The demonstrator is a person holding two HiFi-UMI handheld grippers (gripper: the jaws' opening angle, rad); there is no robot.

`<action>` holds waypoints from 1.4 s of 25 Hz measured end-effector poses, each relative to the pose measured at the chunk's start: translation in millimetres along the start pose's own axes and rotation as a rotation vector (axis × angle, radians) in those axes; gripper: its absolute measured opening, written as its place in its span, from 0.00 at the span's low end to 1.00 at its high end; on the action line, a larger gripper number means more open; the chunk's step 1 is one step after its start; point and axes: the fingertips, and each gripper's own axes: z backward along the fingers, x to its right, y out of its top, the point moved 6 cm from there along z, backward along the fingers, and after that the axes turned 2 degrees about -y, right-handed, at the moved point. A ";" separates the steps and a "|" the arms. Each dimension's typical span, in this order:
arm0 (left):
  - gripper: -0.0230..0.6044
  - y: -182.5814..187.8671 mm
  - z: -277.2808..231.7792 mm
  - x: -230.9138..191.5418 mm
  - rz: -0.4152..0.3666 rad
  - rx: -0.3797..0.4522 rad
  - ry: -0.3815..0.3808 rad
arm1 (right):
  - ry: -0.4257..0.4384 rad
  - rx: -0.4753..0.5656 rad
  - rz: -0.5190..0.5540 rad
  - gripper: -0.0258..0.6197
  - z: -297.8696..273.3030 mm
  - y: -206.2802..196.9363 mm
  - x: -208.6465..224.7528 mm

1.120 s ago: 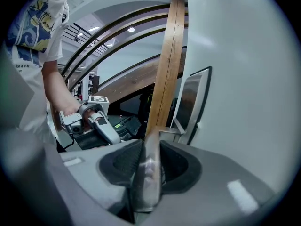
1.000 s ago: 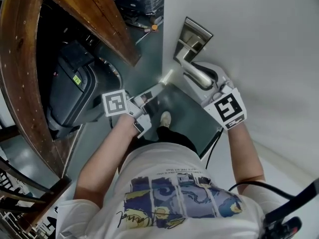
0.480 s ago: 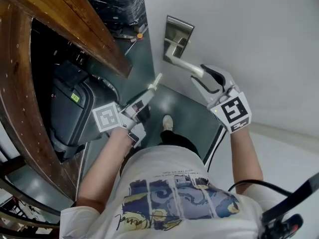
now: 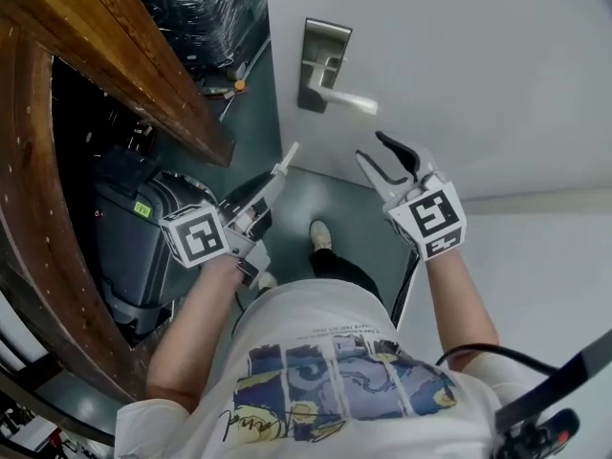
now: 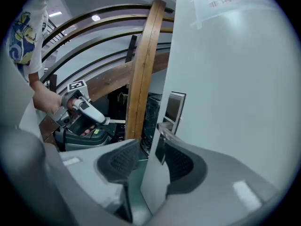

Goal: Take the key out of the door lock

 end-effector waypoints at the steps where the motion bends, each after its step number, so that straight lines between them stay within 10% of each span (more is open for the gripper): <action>1: 0.08 4.8 0.6 3.4 -0.042 -0.013 0.017 | 0.005 0.007 -0.013 0.29 -0.8 3.9 -5.6; 17: 0.08 -36.5 64.0 51.0 -0.385 -0.190 -0.006 | -0.054 0.023 -0.131 0.04 65.0 -10.9 -141.3; 35: 0.08 -65.6 67.1 77.6 -0.713 -0.348 0.050 | -0.036 0.001 -0.099 0.04 80.4 -9.4 -183.2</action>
